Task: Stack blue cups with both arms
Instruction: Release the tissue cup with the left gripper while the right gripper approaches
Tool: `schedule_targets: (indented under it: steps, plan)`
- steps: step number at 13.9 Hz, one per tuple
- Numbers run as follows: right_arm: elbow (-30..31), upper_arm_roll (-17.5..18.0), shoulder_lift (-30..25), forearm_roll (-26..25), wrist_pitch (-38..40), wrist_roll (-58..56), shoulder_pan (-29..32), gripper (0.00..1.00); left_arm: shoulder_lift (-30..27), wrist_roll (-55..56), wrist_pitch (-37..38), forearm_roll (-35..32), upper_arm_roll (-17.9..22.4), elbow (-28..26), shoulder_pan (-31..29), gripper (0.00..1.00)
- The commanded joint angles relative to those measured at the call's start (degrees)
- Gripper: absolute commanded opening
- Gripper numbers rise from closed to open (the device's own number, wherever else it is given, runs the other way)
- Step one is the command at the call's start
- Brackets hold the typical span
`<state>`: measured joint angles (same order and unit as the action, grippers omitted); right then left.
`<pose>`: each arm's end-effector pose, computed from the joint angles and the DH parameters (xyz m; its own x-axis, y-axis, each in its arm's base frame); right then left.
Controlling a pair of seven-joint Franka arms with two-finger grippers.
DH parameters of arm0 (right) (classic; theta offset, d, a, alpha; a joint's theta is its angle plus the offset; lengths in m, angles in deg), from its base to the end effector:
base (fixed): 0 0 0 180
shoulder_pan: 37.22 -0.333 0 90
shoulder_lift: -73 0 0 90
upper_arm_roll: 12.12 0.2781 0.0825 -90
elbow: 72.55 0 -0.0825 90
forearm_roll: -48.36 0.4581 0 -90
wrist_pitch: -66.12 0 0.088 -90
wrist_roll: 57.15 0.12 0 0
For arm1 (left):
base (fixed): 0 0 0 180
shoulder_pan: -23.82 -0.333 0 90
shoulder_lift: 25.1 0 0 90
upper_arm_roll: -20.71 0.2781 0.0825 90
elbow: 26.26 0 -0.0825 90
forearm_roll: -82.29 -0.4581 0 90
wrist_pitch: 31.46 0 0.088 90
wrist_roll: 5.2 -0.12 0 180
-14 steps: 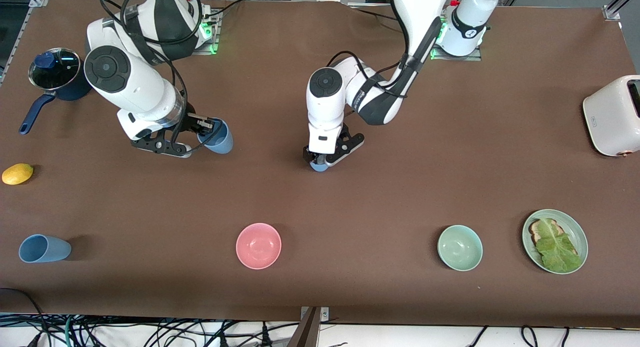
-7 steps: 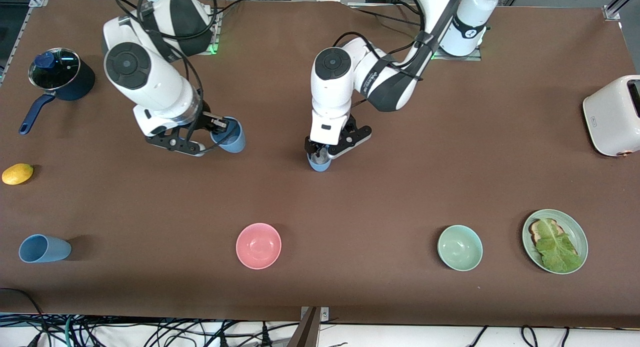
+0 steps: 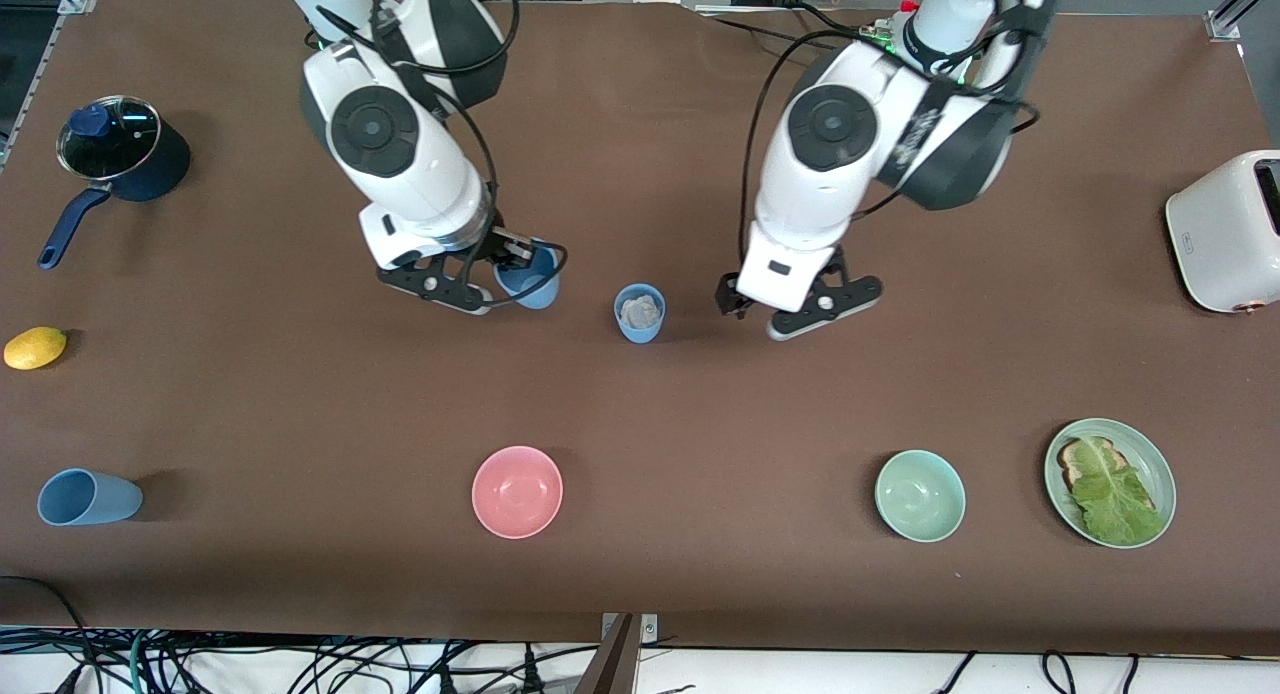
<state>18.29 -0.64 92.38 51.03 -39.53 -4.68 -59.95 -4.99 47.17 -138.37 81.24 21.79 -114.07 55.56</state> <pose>0.5874 0.3925 0.3652 0.9341 -0.3315 -0.1323 -0.3355 -0.9420 -0.0078 0.6198 -0.3668 0.3819 0.9315 0.3637 0.0082 0.3638 -0.9311 -0.0286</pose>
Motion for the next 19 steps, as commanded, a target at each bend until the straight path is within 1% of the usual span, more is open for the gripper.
schedule_targets:
  steps: [1,4,6,8,9,13,16,19]
  plan:
    - [-6.01,-0.32,4.07,0.15,0.01,4.29,-3.19,0.00,-3.76,-9.78,2.58,1.13,-0.47,-2.45,-4.13,1.00]
    - [-9.09,-0.41,7.06,-0.12,-2.28,7.99,-6.18,0.00,-5.52,-16.75,4.69,1.13,-0.47,-2.28,-8.18,1.00]
    - [-10.50,-0.41,8.91,-0.29,-3.94,9.05,-6.89,0.00,-6.66,-23.24,6.79,1.04,-0.47,-2.01,-11.51,1.00]
    - [-10.51,-0.50,10.23,-0.30,-8.24,9.14,-8.03,0.00,-8.15,-31.05,7.59,1.13,-0.47,-2.01,-16.08,1.00]
    - [-10.59,-0.50,10.67,-0.30,-8.96,9.14,-8.21,0.00,-8.51,-33.97,8.64,1.13,-0.47,-1.84,-17.67,1.00]
    - [-10.42,-0.50,11.82,-0.82,-8.44,9.05,-9.35,0.00,-9.92,-42.67,9.09,1.04,-0.47,-1.66,-23.56,1.00]
    - [-10.42,-0.50,12.70,-1.79,-8.26,9.05,-10.06,0.00,-10.00,-46.91,9.18,0.96,-0.47,-0.87,-26.64,1.00]
    - [-10.16,-0.50,12.79,-2.76,-8.17,8.96,-10.41,0.00,-10.97,-47.35,9.09,0.34,-0.47,-0.70,-28.40,1.00]
